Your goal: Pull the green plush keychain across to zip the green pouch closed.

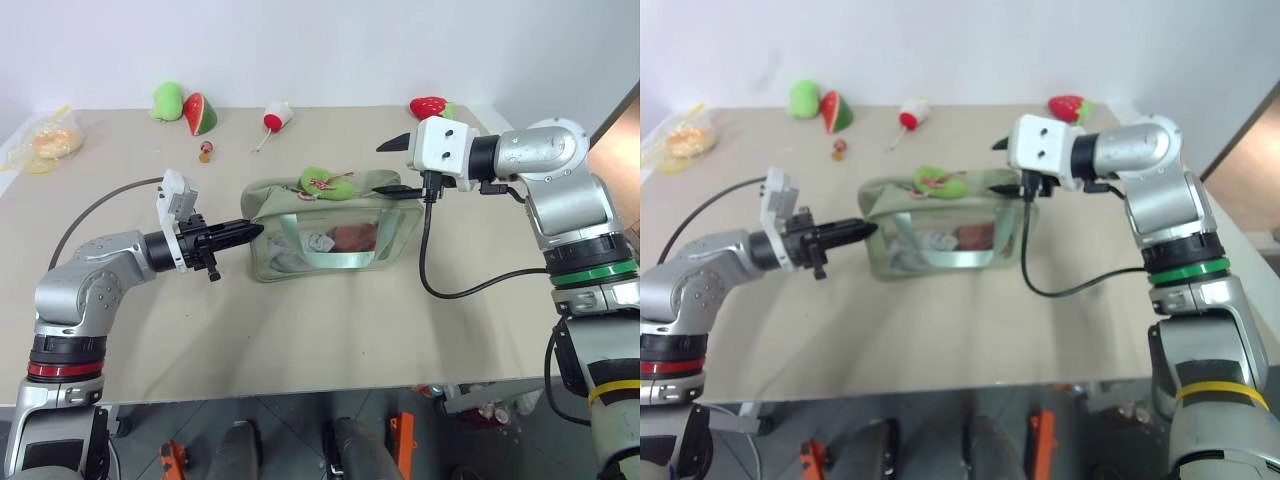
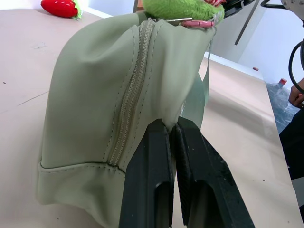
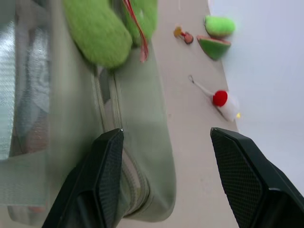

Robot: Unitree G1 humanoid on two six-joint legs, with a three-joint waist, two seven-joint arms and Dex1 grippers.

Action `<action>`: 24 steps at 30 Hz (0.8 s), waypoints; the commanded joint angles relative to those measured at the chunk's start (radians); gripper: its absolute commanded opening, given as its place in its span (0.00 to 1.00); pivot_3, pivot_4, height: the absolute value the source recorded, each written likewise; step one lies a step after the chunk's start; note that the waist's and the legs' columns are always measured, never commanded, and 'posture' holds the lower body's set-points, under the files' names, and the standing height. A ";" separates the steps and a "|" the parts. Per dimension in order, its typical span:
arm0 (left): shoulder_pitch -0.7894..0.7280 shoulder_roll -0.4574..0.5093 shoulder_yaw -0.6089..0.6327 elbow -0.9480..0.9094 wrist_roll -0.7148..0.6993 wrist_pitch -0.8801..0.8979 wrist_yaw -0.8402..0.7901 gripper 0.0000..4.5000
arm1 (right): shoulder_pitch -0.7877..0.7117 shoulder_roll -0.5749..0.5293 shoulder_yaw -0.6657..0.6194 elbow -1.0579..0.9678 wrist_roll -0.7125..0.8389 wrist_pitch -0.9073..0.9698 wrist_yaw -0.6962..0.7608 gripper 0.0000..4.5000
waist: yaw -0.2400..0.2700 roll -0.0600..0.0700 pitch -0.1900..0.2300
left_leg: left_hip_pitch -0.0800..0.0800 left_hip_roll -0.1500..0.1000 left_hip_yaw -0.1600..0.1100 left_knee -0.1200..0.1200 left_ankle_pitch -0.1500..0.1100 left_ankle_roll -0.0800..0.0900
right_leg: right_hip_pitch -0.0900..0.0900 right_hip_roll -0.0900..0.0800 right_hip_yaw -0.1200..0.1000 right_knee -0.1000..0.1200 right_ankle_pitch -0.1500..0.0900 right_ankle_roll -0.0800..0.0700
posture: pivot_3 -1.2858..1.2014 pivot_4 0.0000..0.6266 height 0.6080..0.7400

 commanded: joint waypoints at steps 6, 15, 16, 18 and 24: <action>0.000 0.003 0.019 -0.025 -0.018 -0.011 0.008 0.00 | -0.031 0.037 -0.015 -0.035 0.059 0.003 0.093 0.67 | 0.000 0.000 0.000 | 0.000 0.000 0.000 0.000 0.000 0.000 | 0.000 0.000 0.000 0.000 0.000 0.000 | 0.52 0.24 1.00; 0.007 -0.002 0.025 -0.034 -0.032 -0.009 0.020 0.00 | -0.055 0.116 0.010 -0.001 0.031 -0.025 0.107 0.67 | 0.000 0.000 0.000 | 0.000 0.000 0.000 0.000 0.000 0.000 | 0.000 0.000 0.000 0.000 0.000 0.000 | 0.52 0.24 1.00; 0.009 -0.001 0.026 -0.036 -0.034 -0.009 0.022 0.00 | -0.059 0.124 0.010 0.000 0.031 -0.025 0.108 0.67 | 0.000 0.000 0.000 | 0.000 0.000 0.000 0.000 0.000 0.000 | 0.000 0.000 0.000 0.000 0.000 0.000 | 0.52 0.24 1.00; 0.012 0.000 0.028 -0.036 -0.036 -0.010 0.024 0.00 | -0.065 0.139 0.010 0.004 0.031 -0.025 0.111 0.67 | 0.000 0.000 0.000 | 0.000 0.000 0.000 0.000 0.000 0.000 | 0.000 0.000 0.000 0.000 0.000 0.000 | 0.52 0.24 1.00; 0.022 0.002 0.032 -0.040 -0.042 -0.010 0.035 0.00 | -0.071 0.160 0.001 0.018 0.039 -0.027 0.124 0.43 | 0.000 0.000 0.000 | 0.000 0.000 0.000 0.000 0.000 0.000 | 0.000 0.000 0.000 0.000 0.000 0.000 | 0.52 0.24 1.00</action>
